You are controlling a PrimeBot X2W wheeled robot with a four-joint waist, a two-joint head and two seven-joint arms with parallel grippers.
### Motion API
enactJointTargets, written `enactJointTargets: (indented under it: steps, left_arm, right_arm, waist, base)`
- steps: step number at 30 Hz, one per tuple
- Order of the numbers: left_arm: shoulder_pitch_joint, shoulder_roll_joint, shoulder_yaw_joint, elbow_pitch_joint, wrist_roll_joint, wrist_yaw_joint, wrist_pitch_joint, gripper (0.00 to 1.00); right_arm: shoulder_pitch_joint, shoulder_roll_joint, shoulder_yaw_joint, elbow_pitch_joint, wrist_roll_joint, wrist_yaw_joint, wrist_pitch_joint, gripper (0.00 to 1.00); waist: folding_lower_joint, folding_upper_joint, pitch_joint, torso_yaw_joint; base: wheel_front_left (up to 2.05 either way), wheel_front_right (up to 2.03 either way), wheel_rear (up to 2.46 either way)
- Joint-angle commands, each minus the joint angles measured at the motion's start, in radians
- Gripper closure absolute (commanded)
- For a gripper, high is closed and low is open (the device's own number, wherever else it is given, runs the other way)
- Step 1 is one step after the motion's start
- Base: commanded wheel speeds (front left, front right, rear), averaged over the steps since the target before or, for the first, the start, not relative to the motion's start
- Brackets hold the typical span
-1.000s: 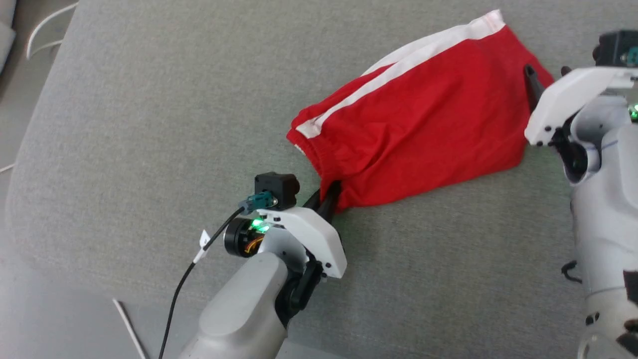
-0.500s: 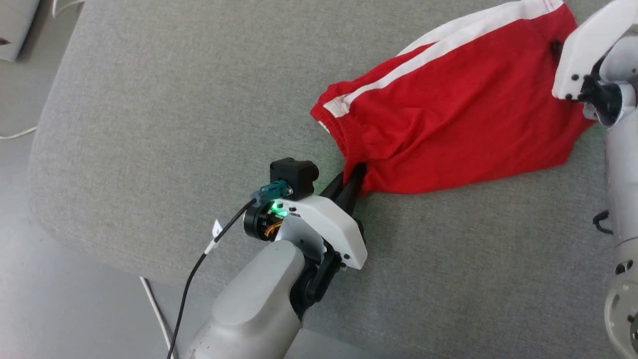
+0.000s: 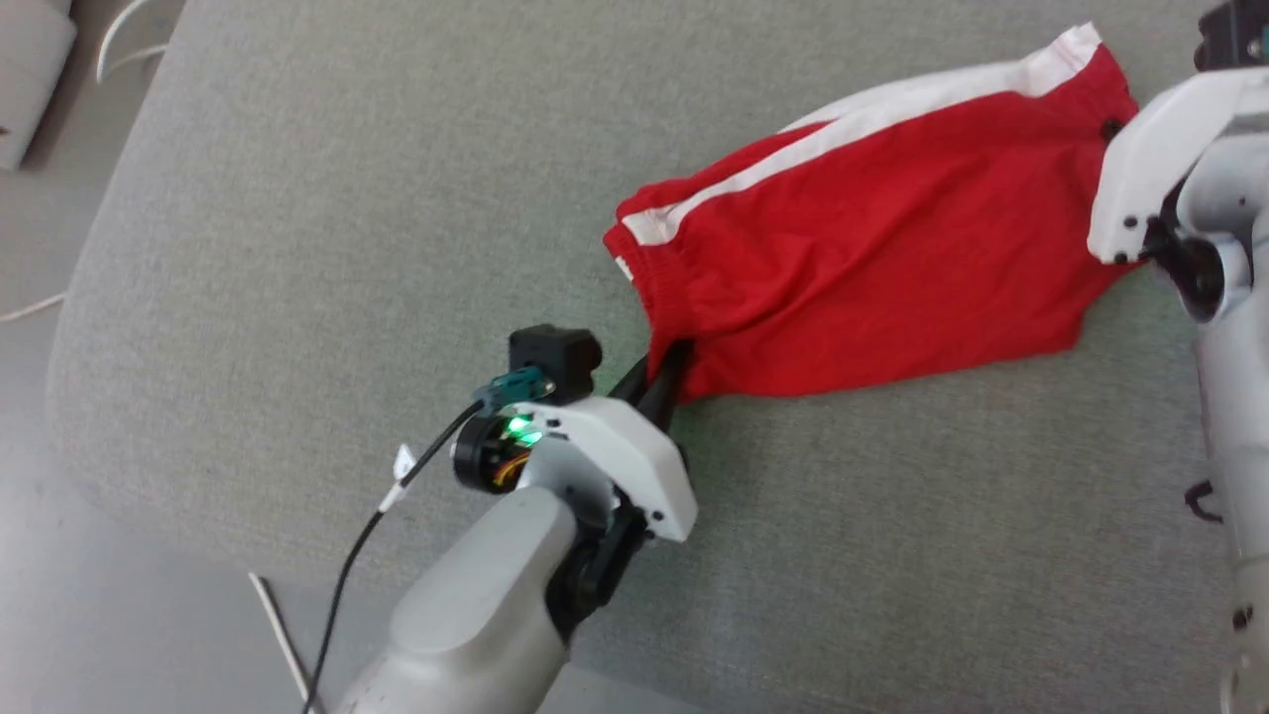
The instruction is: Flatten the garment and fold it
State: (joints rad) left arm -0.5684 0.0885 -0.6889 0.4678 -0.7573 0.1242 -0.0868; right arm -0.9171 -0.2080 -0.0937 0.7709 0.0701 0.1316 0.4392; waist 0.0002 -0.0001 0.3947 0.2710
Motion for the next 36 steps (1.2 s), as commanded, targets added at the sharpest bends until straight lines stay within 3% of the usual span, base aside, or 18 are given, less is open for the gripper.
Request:
enactJointTargets:
  steps: [1,8,16,23,29,36]
  left_arm:
    - [0.020,0.016,-0.003,-0.011,-0.004,0.001,0.006,1.00]
    - [0.093,0.098,-0.018,-0.119,-0.016,0.012,0.080,1.00]
    - [0.155,0.162,-0.025,-0.237,-0.028,0.043,0.143,1.00]
    - [0.197,0.207,-0.013,-0.338,-0.040,0.075,0.172,1.00]
    - [0.227,0.234,-0.022,-0.369,-0.053,0.094,0.219,1.00]
    - [0.196,0.196,-0.036,-0.286,-0.066,0.076,0.229,1.00]
  right_arm:
    - [0.031,-0.010,0.008,-0.029,0.017,-0.001,0.001,1.00]
    - [0.301,-0.018,-0.026,-0.356,0.108,-0.001,0.088,1.00]
    - [0.648,0.111,-0.128,-0.819,0.146,-0.001,0.170,1.00]
    - [0.827,0.156,-0.164,-1.080,0.181,-0.001,0.202,1.00]
    - [0.868,0.157,-0.182,-0.997,0.231,-0.001,0.202,1.00]
    - [0.755,0.158,-0.177,-0.754,0.186,-0.001,0.035,1.00]
  waist:
    - [-0.0002,0.0001,-0.047,-0.033]
    - [-0.0002,0.0001,-0.126,-0.090]
    - [-0.0002,0.0001,-0.163,-0.135]
    - [-0.0002,0.0001,-0.182,-0.159]
    - [-0.0002,0.0001,-0.172,-0.173]
    - [-0.0002,0.0001,-0.135,-0.172]
  base:
    - [0.00,0.00,0.00]
    - [0.00,0.00,0.00]
    - [0.00,0.00,0.00]
    - [0.00,0.00,0.00]
    - [0.00,0.00,0.00]
    - [0.00,0.00,0.00]
